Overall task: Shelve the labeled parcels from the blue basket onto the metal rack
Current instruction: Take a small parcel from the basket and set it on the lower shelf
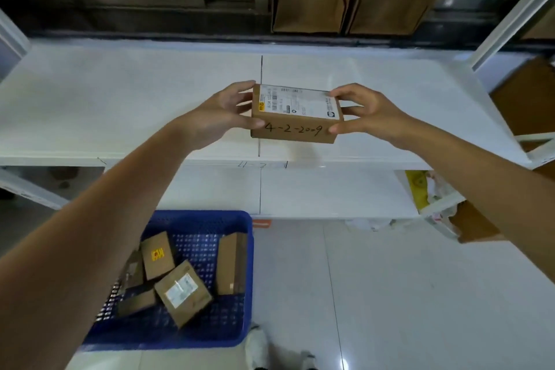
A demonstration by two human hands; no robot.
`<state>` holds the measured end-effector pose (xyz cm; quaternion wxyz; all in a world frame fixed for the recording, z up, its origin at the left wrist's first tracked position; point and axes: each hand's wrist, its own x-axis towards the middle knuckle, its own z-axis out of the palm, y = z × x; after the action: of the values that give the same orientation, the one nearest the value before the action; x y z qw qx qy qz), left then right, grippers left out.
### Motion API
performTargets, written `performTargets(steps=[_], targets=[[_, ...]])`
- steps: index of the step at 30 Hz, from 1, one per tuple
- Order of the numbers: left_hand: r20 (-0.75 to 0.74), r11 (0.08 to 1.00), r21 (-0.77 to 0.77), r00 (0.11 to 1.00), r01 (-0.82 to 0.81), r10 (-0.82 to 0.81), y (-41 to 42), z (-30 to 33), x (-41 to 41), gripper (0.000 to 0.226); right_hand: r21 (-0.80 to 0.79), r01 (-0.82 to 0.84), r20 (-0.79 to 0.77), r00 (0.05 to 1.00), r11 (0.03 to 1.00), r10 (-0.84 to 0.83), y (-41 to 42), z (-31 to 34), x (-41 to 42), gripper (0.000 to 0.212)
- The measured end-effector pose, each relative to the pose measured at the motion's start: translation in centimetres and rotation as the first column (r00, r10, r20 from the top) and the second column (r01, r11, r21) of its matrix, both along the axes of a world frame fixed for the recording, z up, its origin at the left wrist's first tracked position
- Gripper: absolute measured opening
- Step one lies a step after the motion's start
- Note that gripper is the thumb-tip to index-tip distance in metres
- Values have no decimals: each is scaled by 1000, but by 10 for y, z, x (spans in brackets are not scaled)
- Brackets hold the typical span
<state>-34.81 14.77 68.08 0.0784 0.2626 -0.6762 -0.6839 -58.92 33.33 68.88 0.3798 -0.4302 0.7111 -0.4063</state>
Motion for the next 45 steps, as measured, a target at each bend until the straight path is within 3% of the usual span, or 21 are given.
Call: performTargets(steps=[17,21,25,31,36,39,41,45], targets=[[-73,983,-175,996,-62,50,-2,-100,3,78,-189,-95,-147,987,977,67,-16,-109,-1,57],[-93,985,-139,992,-99,87,-2,-119,1,75,-207,-89,-160,986,974,56,-22,-118,1,61],[-122,986,-109,986,-130,117,-5,-133,-1,56,-202,-72,-154,987,977,41,-30,-127,2,63],[-181,977,-120,971,-176,153,-7,-140,-1,70,-212,-65,-152,988,975,33,-43,-135,8,61],[-182,968,-127,964,-217,193,-30,-107,57,65,-270,-121,-118,989,955,92,-75,-114,48,63],[-166,962,-68,954,-263,249,-46,-78,116,83,-236,-209,-109,976,949,188,-107,-87,90,64],[-140,966,-64,961,-249,239,-65,-67,159,81,-199,-261,-112,964,945,242,-133,-77,126,65],[-65,940,-153,952,-306,299,-127,-58,240,94,-178,-305,-153,948,936,280,-192,-71,204,65]])
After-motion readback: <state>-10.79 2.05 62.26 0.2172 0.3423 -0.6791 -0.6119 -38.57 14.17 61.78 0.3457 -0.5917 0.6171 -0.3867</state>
